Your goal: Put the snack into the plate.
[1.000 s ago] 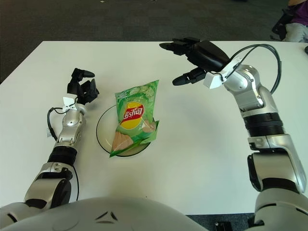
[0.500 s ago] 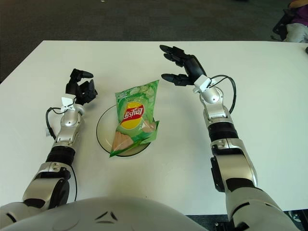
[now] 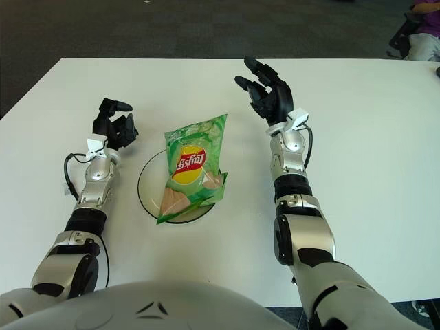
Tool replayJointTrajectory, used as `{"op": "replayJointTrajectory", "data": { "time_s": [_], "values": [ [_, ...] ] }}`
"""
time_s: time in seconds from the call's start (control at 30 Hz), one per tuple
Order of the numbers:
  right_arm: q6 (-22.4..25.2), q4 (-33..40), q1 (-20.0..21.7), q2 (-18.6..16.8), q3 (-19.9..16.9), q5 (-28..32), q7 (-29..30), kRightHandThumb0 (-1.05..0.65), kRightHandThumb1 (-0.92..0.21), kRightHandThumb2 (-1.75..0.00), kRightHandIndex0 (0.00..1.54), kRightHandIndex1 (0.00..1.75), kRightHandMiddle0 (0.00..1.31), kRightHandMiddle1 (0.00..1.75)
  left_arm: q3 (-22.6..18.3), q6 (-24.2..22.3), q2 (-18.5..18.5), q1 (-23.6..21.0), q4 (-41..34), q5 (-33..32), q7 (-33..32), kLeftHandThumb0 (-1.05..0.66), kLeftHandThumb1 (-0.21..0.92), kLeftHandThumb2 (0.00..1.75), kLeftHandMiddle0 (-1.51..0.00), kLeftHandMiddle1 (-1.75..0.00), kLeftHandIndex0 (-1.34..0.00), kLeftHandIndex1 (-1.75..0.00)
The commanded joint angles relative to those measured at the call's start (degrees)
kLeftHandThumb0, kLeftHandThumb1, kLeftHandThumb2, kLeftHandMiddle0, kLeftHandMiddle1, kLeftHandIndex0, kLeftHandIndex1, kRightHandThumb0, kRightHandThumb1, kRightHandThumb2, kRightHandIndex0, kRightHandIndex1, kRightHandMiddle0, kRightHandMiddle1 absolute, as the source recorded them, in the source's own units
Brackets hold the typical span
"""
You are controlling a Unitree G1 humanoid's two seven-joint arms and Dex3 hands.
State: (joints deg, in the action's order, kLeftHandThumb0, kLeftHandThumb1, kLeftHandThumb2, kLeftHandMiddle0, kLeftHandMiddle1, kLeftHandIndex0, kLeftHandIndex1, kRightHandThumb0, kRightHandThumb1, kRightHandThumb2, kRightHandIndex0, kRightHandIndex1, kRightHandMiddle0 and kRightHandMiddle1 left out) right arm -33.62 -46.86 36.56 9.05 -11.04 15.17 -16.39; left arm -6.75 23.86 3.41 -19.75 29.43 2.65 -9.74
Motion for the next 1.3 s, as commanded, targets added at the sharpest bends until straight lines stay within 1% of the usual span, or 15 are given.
{"op": "replayJointTrajectory", "data": {
  "time_s": [0.0,0.03,0.07,0.1,0.13,0.2,0.27,0.37,0.47,0.57,0.63,0.73,0.87,1.0,1.27],
  "values": [
    [-1.3,-2.9,0.6,-0.8,-2.0,0.9,1.1,-0.38,-0.92,-0.44,0.9,0.08,0.7,0.14,-0.4,0.5,0.3,-0.7,0.0,0.0,-0.4,-0.37,0.72,0.78,-0.9,-1.75,-0.32,-1.75],
    [-1.6,-3.7,0.8,-0.9,-2.4,0.8,1.1,-0.38,-0.92,-0.44,0.9,0.08,0.71,0.14,-0.4,0.5,0.3,-0.7,0.0,0.1,-0.6,-0.37,0.72,0.78,-0.9,-1.75,-0.32,-1.75],
    [-1.9,-4.3,0.9,-1.0,-2.7,0.7,1.1,-0.37,-0.92,-0.42,0.93,0.1,0.58,0.66,-0.4,0.5,0.2,-0.7,0.0,0.1,-0.7,-0.37,0.72,0.78,-0.9,-1.75,-0.32,-1.75],
    [-2.1,-4.7,1.1,-1.0,-2.9,0.7,1.0,-0.36,-0.92,-0.41,0.94,0.11,0.49,0.99,-0.4,0.5,0.2,-0.7,0.0,0.2,-0.8,-0.37,0.72,0.78,-0.9,-1.75,-0.32,-1.75],
    [-2.3,-5.1,1.2,-1.1,-3.0,0.6,0.9,-0.36,-0.92,-0.4,0.94,0.11,0.46,1.12,-0.3,0.5,0.1,-0.7,0.0,0.2,-0.9,-0.37,0.72,0.78,-0.9,-1.75,-0.32,-1.75],
    [-2.7,-5.9,1.3,-1.4,-3.4,0.5,0.8,-0.36,-0.92,-0.38,0.84,0.5,0.4,1.38,-0.3,0.5,0.0,-0.7,-0.1,0.3,-1.2,-0.37,0.72,0.78,-0.9,-1.75,-0.32,-1.75],
    [-2.9,-6.7,1.2,-1.7,-3.6,0.5,0.7,-0.36,-0.92,-0.36,0.76,0.76,0.39,1.46,-0.3,0.6,0.0,-0.7,0.1,0.4,-1.4,-0.37,0.72,0.78,-0.9,-1.75,-0.32,-1.75],
    [-2.8,-7.6,1.1,-2.2,-4.1,0.5,0.8,-0.35,-0.92,-0.35,0.69,0.98,0.39,1.52,-0.2,0.7,-0.1,-0.8,0.2,0.5,-1.7,-0.37,0.72,0.78,-0.9,-1.75,-0.32,-1.75],
    [-3.0,-8.0,0.9,-3.0,-4.5,0.7,0.8,-0.12,-0.92,-0.29,0.61,1.14,0.36,1.54,-0.1,0.8,-0.1,-0.8,0.3,0.6,-1.8,-0.37,0.72,0.78,-0.9,-1.75,-0.32,-1.75],
    [-3.7,-7.4,-0.3,-4.3,-4.8,0.8,0.9,-0.04,-0.92,-0.27,0.59,1.21,0.34,1.52,-0.1,0.8,-0.2,-0.7,0.2,0.6,-1.9,-0.37,0.72,0.78,-0.89,-1.75,-0.32,-1.75],
    [-4.4,-6.6,-1.4,-5.2,-4.8,0.5,1.1,-0.02,-0.88,-0.32,0.58,1.28,0.33,1.49,0.0,0.9,-0.2,-0.6,0.1,0.6,-1.8,-0.37,0.72,0.78,-0.89,-1.75,-0.32,-1.75],
    [-5.5,-4.8,-3.4,-6.2,-4.4,-0.7,2.4,-0.01,-0.77,-0.54,0.57,1.41,0.34,1.48,0.0,1.0,-0.2,-0.6,0.1,0.6,-1.8,-0.37,0.72,0.78,-0.89,-1.75,-0.32,-1.75],
    [-5.8,0.5,-7.4,-6.8,-2.5,-5.3,7.3,-0.01,-0.65,-0.74,0.55,1.53,0.37,1.48,0.3,1.1,-0.4,-0.4,-0.5,0.7,-1.6,-0.37,0.72,0.78,-0.89,-1.75,-0.32,-1.75],
    [-2.2,9.3,-12.2,-6.6,-0.7,-10.3,12.4,-0.01,-0.59,-0.86,0.53,1.61,0.39,1.49,1.4,1.5,-0.6,0.1,-1.5,1.1,-0.8,-0.37,0.72,0.78,-0.89,-1.75,-0.32,-1.75],
    [7.1,24.1,-18.5,-7.1,1.1,-11.7,15.3,-0.01,-0.45,-1.12,0.55,1.71,0.35,1.63,2.4,1.9,-0.6,0.7,-3.0,0.8,0.5,-0.37,0.72,0.78,-0.89,-1.75,-0.32,-1.75]
  ]
}}
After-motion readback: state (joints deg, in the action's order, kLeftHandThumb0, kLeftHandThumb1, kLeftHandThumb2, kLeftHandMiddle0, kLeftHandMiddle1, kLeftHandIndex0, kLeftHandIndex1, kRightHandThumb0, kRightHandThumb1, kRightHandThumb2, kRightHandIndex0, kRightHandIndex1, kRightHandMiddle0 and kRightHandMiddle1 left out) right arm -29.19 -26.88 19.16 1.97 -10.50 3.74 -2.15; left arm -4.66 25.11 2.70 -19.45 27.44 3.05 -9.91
